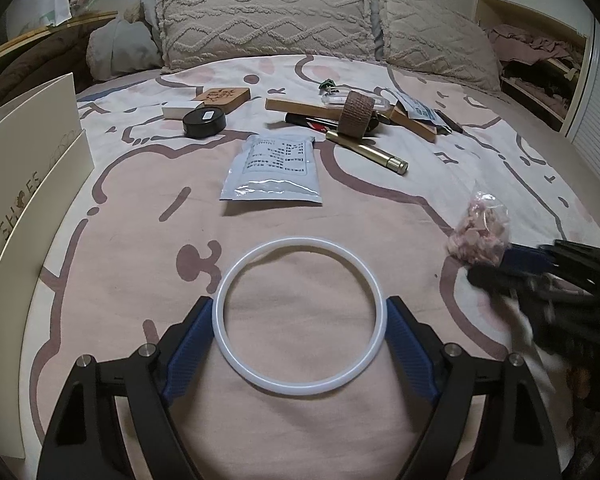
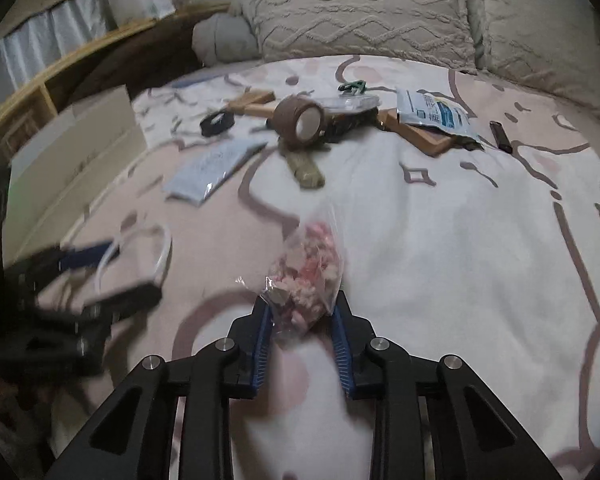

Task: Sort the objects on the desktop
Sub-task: 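Close the right gripper on the pink candy bag and lift it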

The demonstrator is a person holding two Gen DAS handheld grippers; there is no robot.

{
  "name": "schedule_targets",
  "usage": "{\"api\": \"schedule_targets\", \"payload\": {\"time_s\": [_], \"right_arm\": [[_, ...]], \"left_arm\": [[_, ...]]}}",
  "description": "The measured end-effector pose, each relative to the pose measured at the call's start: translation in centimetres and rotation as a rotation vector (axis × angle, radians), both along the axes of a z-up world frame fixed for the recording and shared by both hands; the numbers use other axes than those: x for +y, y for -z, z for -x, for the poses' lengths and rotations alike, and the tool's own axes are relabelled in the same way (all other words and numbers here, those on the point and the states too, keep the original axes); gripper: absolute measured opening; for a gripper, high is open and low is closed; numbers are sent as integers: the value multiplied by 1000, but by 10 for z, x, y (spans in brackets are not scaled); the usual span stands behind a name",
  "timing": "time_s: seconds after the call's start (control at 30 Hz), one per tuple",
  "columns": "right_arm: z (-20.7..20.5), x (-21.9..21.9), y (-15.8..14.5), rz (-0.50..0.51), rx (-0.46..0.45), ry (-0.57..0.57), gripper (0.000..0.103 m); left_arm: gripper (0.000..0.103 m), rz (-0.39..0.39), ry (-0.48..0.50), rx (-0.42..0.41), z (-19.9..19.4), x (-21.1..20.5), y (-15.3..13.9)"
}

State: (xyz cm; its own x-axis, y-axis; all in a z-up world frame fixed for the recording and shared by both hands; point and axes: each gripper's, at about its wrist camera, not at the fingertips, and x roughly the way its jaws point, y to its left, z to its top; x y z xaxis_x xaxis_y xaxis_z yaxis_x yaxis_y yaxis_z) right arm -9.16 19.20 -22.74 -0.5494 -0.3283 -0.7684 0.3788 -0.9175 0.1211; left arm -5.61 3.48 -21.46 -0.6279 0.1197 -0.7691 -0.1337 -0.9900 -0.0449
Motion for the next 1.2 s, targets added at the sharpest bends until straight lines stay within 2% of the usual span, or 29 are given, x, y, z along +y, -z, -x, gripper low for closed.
{"api": "schedule_targets", "payload": {"time_s": [0.03,0.07,0.1,0.13,0.27,0.43,0.6,0.63,0.7,0.73,0.77,0.97,1.2], "right_arm": [[-4,-2,-1,-22,7,-7,46],[-7,-4,-1,-39,15,-13,68],[-9,-7,-2,-57,25,-15,76],[-8,-8,-1,-71,30,-13,80],[2,-5,2,-83,13,9,80],[15,2,-1,-115,35,68,80],[22,-9,3,-103,24,-5,79],[21,-12,5,-115,27,-16,77],[18,-15,6,-126,45,-24,62],[17,-15,4,-121,51,-23,48],[17,-13,3,-110,55,-22,43],[11,-11,-2,-98,92,-9,40],[7,-7,-14,-71,129,-5,40]], "left_arm": [[84,0,0,0,0,0,0],[84,2,1,0,0,0,0],[84,3,1,0,0,0,0],[84,2,1,0,0,0,0],[84,1,1,1,0,0,0],[84,3,4,2,-1,1,0],[84,-5,3,7,-1,2,-1],[84,-8,2,8,-1,1,-1],[84,-13,1,9,-1,1,-2],[84,-16,1,9,-1,0,-2],[84,-19,0,11,-1,0,-3],[84,-51,-11,26,-1,-6,-10],[84,-73,-11,90,-1,-11,-37]]}}
